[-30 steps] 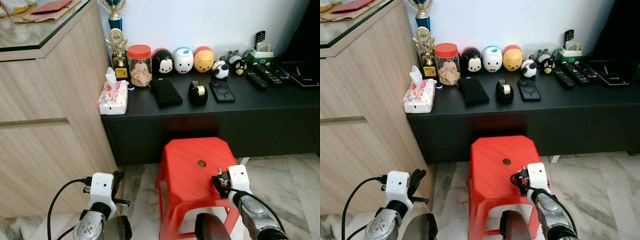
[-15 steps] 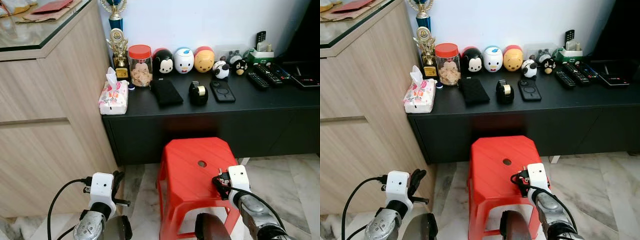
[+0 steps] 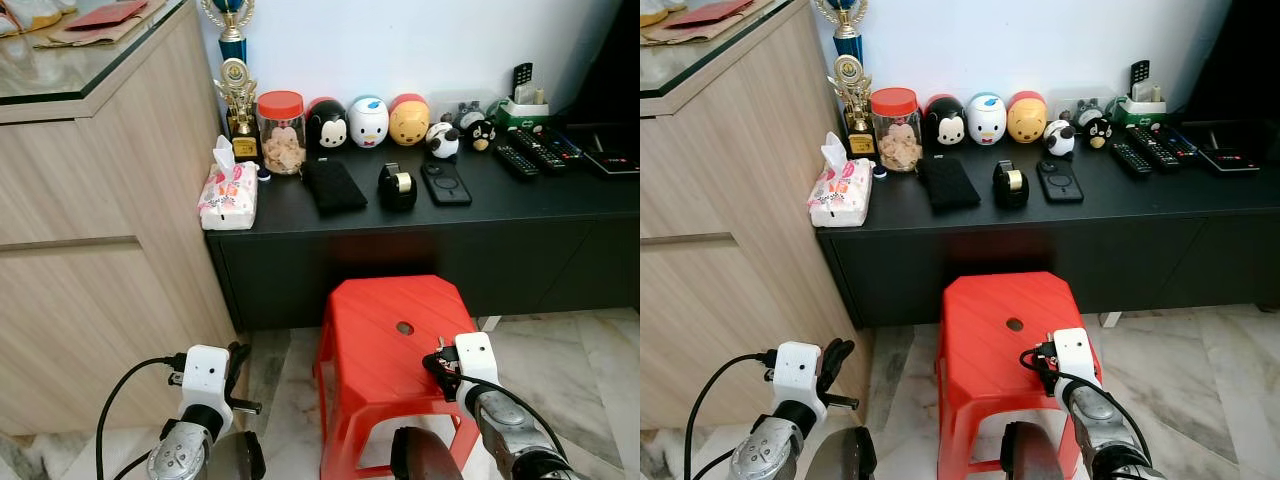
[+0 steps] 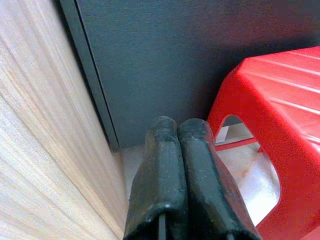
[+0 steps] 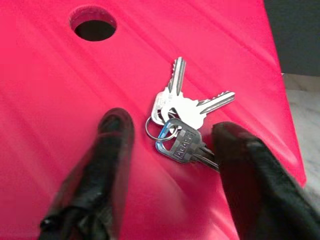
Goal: Hang keys on a hook
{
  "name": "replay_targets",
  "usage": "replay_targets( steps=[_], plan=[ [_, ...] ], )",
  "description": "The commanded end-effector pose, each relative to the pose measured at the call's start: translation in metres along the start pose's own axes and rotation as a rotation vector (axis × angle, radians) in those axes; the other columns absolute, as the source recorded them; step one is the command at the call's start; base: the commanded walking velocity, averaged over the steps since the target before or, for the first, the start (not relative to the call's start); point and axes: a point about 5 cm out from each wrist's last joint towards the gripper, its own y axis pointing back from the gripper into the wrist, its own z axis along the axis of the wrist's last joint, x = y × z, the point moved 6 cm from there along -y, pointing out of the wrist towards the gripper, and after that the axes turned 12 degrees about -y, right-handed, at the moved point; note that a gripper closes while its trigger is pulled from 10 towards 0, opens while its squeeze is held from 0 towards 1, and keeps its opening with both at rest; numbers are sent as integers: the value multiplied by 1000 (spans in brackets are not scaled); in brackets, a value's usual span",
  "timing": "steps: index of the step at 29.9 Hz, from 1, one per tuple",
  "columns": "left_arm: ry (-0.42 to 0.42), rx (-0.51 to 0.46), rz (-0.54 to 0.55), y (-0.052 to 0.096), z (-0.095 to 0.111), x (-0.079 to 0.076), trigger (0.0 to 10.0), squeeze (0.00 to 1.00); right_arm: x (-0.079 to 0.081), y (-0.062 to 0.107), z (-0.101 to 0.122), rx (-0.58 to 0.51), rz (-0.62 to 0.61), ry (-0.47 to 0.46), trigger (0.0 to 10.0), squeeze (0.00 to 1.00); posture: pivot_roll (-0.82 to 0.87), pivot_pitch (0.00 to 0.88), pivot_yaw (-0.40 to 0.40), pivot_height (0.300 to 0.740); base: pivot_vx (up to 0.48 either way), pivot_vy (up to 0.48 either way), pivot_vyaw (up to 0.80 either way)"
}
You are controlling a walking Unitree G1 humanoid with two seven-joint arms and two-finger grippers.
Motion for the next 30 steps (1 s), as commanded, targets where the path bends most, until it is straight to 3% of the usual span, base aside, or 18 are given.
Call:
replay_targets(
  steps=[1, 19, 23, 25, 30],
  plan=[
    [-10, 5, -8, 0, -1, -1, 10000, 0, -6, 2, -15, 53, -28, -5, 0, 0, 6, 0, -1, 570, 0, 0, 0],
    [-20, 7, -13, 0, -1, -1, 10000, 0, -6, 3, -15, 39, -42, -24, 0, 0, 9, 0, -4, 570, 0, 0, 0],
    [-22, 8, -13, 0, -2, -1, 10000, 0, -4, 1, 9, -83, -39, -64, 0, 0, 8, 0, -4, 570, 0, 0, 0],
    [-23, 11, -13, 0, -4, -2, 10000, 0, 0, 2, 30, -182, -13, -134, 0, 0, 6, 0, -5, 570, 0, 0, 0],
    [-23, 14, -14, 1, -4, -2, 10000, 0, 10, 3, 50, -275, 35, -172, 0, 0, 5, 0, -6, 570, 0, 0, 0]
  ],
)
